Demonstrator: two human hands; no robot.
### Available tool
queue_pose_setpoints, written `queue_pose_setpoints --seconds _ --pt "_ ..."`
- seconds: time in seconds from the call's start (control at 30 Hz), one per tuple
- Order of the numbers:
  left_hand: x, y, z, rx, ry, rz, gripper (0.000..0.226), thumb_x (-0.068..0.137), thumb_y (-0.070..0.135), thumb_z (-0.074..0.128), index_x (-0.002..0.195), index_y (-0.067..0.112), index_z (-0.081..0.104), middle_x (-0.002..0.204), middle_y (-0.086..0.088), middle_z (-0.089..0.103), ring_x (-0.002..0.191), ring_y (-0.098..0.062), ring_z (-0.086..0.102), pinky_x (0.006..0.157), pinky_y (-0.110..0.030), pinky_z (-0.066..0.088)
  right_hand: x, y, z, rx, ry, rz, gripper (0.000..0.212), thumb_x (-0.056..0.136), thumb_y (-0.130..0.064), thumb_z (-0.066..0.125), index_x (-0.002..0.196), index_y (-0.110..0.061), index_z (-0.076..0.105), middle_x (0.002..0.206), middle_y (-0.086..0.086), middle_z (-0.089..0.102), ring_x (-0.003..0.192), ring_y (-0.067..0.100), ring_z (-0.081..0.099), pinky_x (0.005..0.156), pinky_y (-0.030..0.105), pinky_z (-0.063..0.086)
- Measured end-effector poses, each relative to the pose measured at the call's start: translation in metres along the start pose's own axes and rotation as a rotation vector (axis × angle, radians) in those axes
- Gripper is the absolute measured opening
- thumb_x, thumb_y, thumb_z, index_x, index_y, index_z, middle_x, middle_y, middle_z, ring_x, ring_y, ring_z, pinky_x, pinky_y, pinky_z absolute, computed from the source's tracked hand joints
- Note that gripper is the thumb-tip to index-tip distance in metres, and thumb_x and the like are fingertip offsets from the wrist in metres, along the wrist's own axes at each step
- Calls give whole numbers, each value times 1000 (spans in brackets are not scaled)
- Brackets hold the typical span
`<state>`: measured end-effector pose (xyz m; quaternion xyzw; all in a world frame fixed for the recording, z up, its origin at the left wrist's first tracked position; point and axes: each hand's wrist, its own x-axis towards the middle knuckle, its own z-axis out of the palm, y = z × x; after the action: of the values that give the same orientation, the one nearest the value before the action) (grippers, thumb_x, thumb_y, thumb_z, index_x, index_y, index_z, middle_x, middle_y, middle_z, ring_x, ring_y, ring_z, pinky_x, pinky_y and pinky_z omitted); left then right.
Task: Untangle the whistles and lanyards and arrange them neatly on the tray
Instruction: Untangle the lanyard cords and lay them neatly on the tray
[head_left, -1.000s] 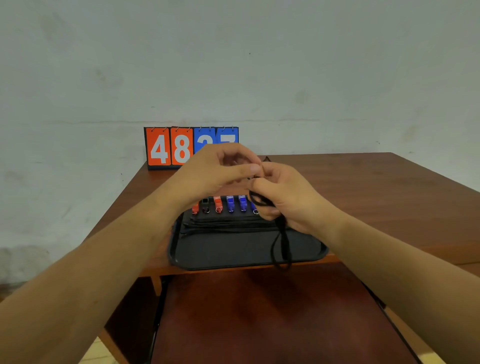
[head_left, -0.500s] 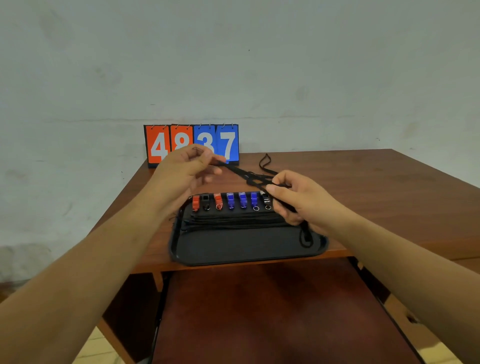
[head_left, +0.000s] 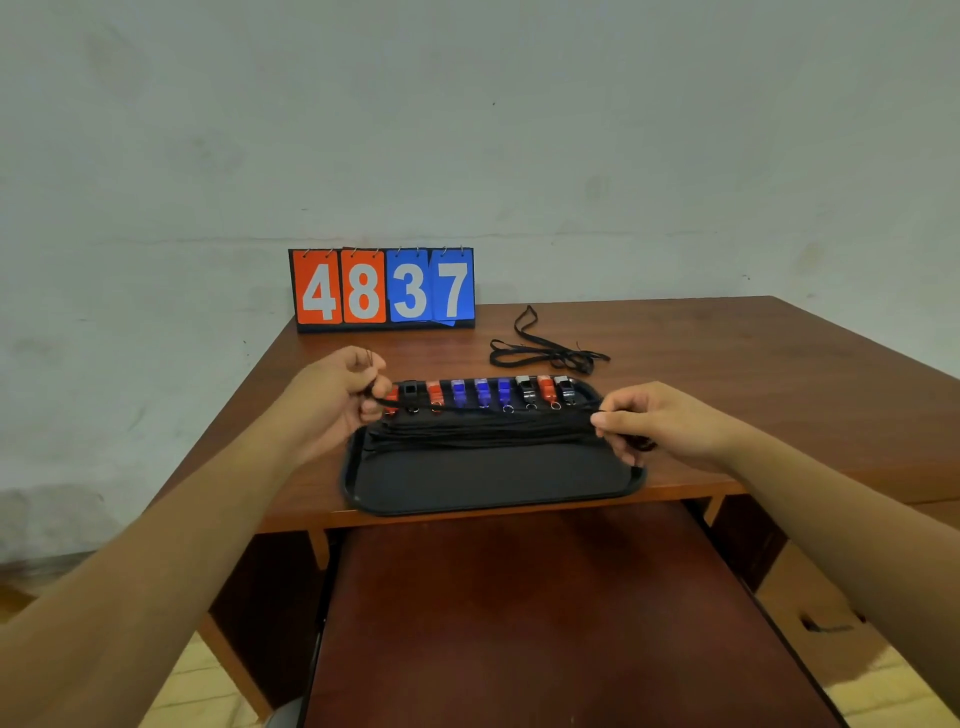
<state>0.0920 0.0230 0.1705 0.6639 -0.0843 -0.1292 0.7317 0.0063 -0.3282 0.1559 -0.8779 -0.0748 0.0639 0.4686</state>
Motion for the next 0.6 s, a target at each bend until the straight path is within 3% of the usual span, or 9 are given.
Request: queue_pose_setpoints --seconds 0.13,0.33,0.4,0.5,0.6 --pt "-3 -4 -7 68 11 -49 21 102 0 33 106 4 54 63 -4 48 52 -13 40 52 -26 33 -5 3 -7 25 -48 24 33 96 -29 62 76 -3 61 67 14 64 58 16 56 57 20 42" --pt "3 -8 -21 172 45 -56 22 106 14 36 111 1 53 57 0 41 46 -10 34 45 -23 31 -7 22 -19 111 -80 120 29 90 -25 69 91 4 67 56 11 49 50 22 46 58 32 42" --pt "1 -10 -21 395 -16 -35 33 105 28 39 114 2 57 57 4 43 47 -9 37 50 -23 33 -7 27 -20 205 -25 117 25 88 -25 69 86 1 68 58 12 47 51 22 45 58 33 42" --pt "-2 -10 -21 1010 -220 59 34 91 50 52 97 22 71 74 -3 65 64 -10 57 65 -19 43 -7 32 -22 326 43 126 22 82 -24 69 84 -2 65 64 13 54 56 21 53 57 31 43" --pt "-1 -7 -21 1201 -373 54 33 80 56 61 80 27 77 85 5 73 86 -8 66 82 -24 48 -4 37 -26 375 44 163 19 81 -17 69 88 1 67 70 14 62 62 21 61 60 29 53"
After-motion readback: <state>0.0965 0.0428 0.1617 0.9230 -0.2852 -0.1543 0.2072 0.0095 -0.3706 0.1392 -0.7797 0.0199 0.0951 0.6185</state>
